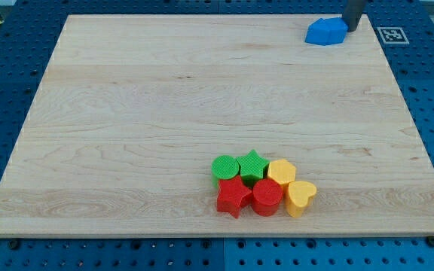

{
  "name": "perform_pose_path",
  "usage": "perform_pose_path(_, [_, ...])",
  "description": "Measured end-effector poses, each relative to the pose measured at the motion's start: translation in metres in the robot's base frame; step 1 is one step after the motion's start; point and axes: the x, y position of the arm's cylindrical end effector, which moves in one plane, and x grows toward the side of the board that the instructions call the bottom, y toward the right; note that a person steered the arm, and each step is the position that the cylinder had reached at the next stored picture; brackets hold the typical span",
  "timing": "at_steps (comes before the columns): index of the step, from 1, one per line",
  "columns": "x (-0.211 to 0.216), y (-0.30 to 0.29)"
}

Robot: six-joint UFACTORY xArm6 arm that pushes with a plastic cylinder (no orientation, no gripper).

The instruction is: Push the group of blocks towards the center of the board

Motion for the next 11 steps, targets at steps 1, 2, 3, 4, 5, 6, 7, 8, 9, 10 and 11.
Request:
perform_pose_path(1, [0.01, -0.003])
perform_pose_path(2, [0.01, -0.006])
perform_pose_path(3, [0.016, 0.031])
perform_pose_path(4, [0.083, 0.054])
perform_pose_path(5, [0.166, 0.056])
perform_pose_path(6, [0.25, 0.056])
perform_pose_path(7, [0.329, 0.055])
perform_pose_path(8, [0.379, 0.038])
perform_pose_path(9, [0.379, 0.029])
perform_pose_path(10, [0.379, 0.006])
perform_pose_path(11, [0.38, -0.014])
